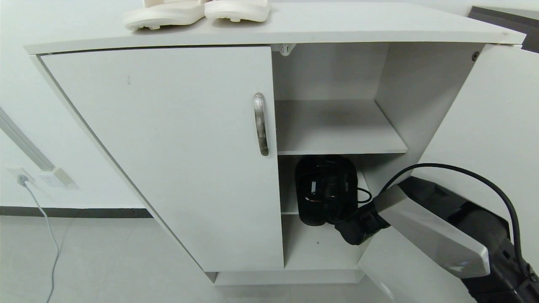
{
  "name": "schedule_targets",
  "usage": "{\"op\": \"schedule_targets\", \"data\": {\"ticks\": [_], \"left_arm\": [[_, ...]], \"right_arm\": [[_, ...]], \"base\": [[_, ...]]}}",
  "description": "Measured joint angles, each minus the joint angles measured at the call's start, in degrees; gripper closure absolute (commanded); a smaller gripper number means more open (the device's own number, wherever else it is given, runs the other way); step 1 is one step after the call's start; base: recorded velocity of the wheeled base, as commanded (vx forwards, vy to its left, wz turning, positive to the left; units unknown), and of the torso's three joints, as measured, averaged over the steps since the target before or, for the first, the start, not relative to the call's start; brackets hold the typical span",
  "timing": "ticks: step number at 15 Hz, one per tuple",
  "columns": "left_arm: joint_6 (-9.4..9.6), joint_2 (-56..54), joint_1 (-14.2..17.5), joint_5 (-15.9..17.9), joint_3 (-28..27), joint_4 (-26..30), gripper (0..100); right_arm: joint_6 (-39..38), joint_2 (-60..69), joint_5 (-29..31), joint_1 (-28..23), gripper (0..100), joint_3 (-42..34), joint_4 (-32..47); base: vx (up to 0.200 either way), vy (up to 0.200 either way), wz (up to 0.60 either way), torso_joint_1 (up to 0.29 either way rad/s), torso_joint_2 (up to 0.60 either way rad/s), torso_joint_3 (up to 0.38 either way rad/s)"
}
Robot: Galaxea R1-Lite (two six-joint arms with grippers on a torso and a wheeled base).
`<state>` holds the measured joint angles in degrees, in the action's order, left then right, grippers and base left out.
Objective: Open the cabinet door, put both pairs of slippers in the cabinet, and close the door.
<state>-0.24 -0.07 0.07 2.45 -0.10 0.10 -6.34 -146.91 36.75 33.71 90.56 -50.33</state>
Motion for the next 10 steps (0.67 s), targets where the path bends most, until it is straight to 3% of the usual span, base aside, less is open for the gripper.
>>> {"op": "schedule_targets", "data": {"ticks": [4, 8, 9, 10], "left_arm": [[0.00, 0.0, 0.0, 0.0, 0.0, 0.0, 100], [0.00, 0.0, 0.0, 0.0, 0.0, 0.0, 100], [0.00, 0.0, 0.0, 0.0, 0.0, 0.0, 100], [0.02, 0.0, 0.0, 0.0, 0.0, 0.0, 100]], "right_arm": [[0.0, -3.5, -1.2, -0.9, 100, 7.6, 5.0], [0.0, -5.0, -2.0, -2.2, 100, 10.6, 7.0], [0.0, -5.3, -2.1, -2.3, 0, 11.0, 7.3], [0.0, -5.5, -2.1, -2.3, 0, 11.1, 7.3]], "base": [[0.000, 0.000, 0.00, 0.000, 0.00, 0.000], [0.000, 0.000, 0.00, 0.000, 0.00, 0.000], [0.000, 0.000, 0.00, 0.000, 0.00, 0.000], [0.000, 0.000, 0.00, 0.000, 0.00, 0.000]]}}
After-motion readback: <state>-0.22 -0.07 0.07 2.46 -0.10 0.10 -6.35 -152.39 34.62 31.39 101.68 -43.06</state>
